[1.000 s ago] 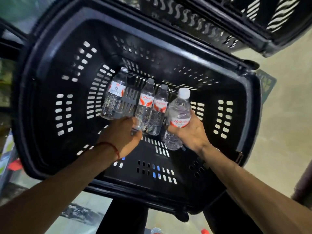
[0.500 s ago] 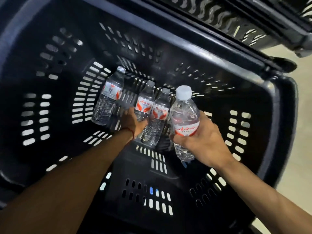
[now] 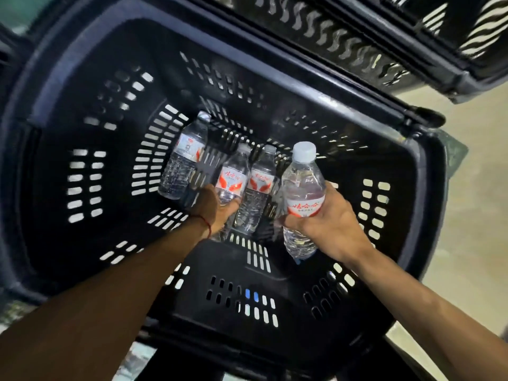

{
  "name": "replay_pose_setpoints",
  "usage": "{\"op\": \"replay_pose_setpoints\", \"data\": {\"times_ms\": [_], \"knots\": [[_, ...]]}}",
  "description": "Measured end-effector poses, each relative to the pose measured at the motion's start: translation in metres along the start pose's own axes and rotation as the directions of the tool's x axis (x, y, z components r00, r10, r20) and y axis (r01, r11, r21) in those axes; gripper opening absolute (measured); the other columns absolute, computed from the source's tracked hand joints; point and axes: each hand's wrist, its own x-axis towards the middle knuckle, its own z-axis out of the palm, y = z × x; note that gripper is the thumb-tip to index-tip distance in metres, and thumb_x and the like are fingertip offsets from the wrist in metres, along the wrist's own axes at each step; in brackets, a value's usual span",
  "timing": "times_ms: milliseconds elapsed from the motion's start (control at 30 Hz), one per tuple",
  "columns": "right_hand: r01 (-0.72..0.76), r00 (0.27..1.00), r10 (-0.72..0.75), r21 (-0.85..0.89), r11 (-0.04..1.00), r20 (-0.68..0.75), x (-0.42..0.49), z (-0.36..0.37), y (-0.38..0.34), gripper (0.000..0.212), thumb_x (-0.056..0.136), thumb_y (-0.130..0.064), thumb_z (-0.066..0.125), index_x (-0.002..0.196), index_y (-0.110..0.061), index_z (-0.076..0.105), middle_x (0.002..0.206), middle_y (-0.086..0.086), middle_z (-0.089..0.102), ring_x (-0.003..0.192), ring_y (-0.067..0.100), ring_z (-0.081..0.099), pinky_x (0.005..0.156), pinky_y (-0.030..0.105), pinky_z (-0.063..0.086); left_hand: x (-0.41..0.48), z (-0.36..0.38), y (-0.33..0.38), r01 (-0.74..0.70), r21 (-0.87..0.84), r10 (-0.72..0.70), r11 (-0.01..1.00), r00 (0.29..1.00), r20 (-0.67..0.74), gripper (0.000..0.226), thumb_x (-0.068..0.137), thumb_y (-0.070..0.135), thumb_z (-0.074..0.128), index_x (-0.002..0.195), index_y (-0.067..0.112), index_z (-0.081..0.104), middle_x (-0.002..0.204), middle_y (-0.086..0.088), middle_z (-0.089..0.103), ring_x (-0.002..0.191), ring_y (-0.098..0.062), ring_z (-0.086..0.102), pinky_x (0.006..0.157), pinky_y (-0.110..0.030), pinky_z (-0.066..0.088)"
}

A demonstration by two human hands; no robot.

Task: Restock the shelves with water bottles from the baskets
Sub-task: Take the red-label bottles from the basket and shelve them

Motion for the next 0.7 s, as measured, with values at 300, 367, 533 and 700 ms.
{"op": "replay_pose_setpoints", "data": {"times_ms": [300,367,533,700], "knots": [[0.016,0.999,-0.015,0.032,0.999,-0.037,-0.081,-0.017,-0.052,0.078,0.059,-0.041,0.094,0.128,-0.035,0.057,0.117,-0.012,0.074,0.108,0.011,0.071,0.102,0.046,0.056,-0.139,-0.064,0.028,-0.148,-0.285,0.168,0.947,0.985,0.049,0.043,0.085,0.026,0.083,0.111,0.022,0.049,0.112,0.002,0.065,0.110,-0.024,0.067,0.090,-0.029,0.055],[0.049,0.998,-0.046,0.052,0.997,-0.044,-0.114,-0.027,-0.081,0.081,0.055,-0.049,0.093,0.127,-0.035,0.059,0.117,-0.012,0.073,0.109,0.012,0.071,0.103,0.047,0.054,-0.177,-0.088,0.039,-0.174,-0.334,0.201,0.927,0.978,0.050,0.047,0.079,0.028,0.088,0.107,0.031,0.049,0.110,0.005,0.068,0.106,-0.021,0.069,0.099,-0.040,0.056],[0.072,0.997,-0.067,0.127,0.989,-0.044,-0.170,-0.052,-0.125,0.075,0.062,-0.035,0.095,0.129,-0.029,0.062,0.114,-0.010,0.076,0.104,0.010,0.073,0.100,0.047,0.058,-0.252,-0.121,0.070,-0.153,-0.455,0.210,0.877,0.975,0.077,0.056,0.079,0.019,0.088,0.125,0.016,0.056,0.117,0.002,0.072,0.110,-0.015,0.069,0.100,-0.029,0.054],[0.133,0.991,-0.126,0.215,0.967,-0.043,-0.232,-0.098,-0.164,0.057,0.075,-0.017,0.094,0.122,-0.028,0.063,0.108,-0.006,0.078,0.100,0.013,0.074,0.094,0.038,0.060,-0.327,-0.144,0.104,-0.184,-0.516,0.233,0.837,0.972,0.033,0.050,0.083,-0.003,0.080,0.127,0.003,0.057,0.108,0.003,0.073,0.096,-0.005,0.072,0.085,-0.014,0.055]]}}
